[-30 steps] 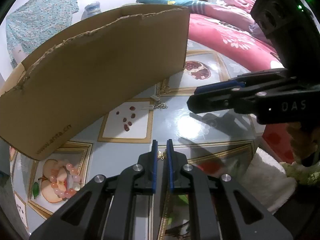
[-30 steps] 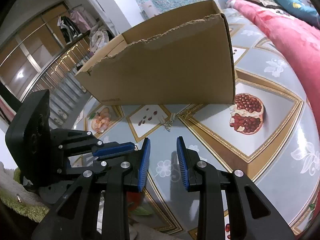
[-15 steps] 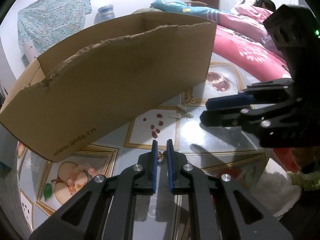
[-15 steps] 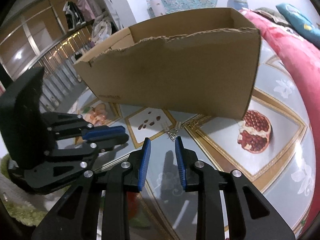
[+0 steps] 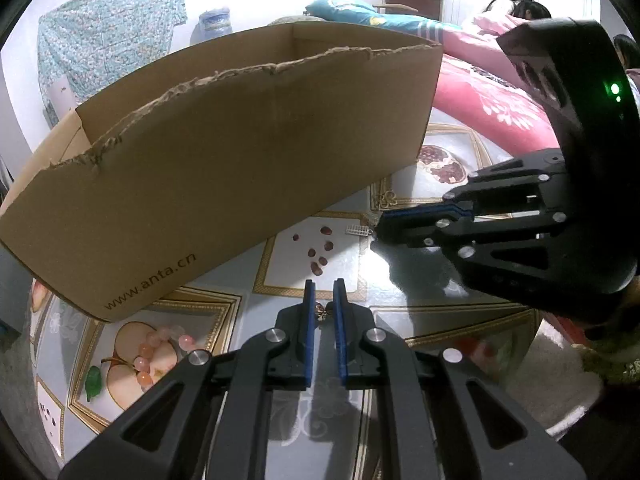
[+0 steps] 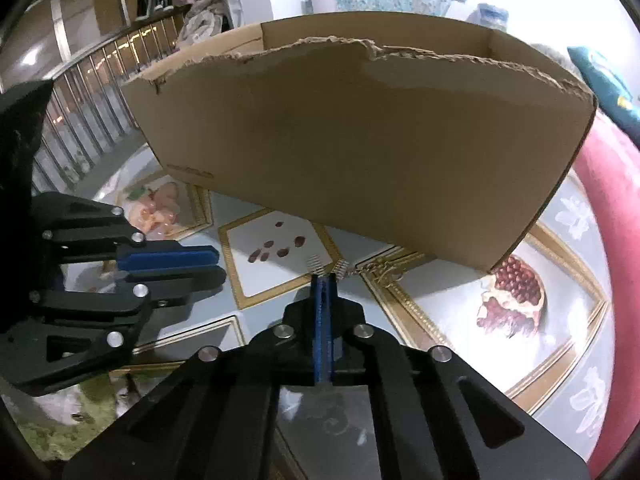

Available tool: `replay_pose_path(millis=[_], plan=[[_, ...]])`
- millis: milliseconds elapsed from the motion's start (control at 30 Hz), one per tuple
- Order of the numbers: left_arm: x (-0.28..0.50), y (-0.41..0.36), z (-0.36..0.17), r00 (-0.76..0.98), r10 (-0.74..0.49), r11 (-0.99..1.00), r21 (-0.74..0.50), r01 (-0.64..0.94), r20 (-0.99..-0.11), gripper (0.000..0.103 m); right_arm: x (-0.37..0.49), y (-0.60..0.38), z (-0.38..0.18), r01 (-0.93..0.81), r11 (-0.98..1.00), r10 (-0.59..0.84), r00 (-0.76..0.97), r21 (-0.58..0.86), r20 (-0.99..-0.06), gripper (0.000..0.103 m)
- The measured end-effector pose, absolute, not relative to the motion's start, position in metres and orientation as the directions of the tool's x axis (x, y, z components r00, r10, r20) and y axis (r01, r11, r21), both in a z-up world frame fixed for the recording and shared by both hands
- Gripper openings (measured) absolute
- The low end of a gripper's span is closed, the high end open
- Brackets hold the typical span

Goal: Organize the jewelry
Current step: 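Carry both charms over the box and open both grippers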

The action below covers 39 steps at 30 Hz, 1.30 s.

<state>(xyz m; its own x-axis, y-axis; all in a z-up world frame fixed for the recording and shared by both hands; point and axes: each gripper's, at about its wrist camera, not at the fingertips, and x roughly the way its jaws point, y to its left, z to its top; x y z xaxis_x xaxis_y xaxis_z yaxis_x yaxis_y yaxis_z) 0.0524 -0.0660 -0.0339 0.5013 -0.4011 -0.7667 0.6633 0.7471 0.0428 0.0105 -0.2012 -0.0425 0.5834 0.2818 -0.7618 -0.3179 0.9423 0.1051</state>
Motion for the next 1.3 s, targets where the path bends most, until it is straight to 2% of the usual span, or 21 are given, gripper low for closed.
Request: replay_pose_path(millis=[300,767,1067,1300], plan=[[0.055,-0.065,-0.036,0.494,-0.401,0.746,0.039,0.665,-0.771,0.008,-0.011,-0.217,-0.027,-0.320,0.922,0.370,0.569,0.217,-0.734,0.000],[0.052,-0.067,-0.027,0.501,-0.417,0.746,0.030,0.666,-0.759,0.008,-0.019,-0.255,0.002,-0.308,0.830,0.549,0.600,0.465,-0.581,0.000],[0.062,-0.044,0.040,0.523,-0.545,0.744,-0.092,0.661,-0.655,0.008,-0.005,-0.245,0.044,-0.387,0.801,0.588,0.654,0.457,-0.476,0.000],[0.080,-0.033,0.096,0.572,-0.607,0.726,-0.094,0.681,-0.552,0.008,0.021,-0.239,0.087,-0.474,0.794,0.603,0.697,0.381,-0.388,0.000]])
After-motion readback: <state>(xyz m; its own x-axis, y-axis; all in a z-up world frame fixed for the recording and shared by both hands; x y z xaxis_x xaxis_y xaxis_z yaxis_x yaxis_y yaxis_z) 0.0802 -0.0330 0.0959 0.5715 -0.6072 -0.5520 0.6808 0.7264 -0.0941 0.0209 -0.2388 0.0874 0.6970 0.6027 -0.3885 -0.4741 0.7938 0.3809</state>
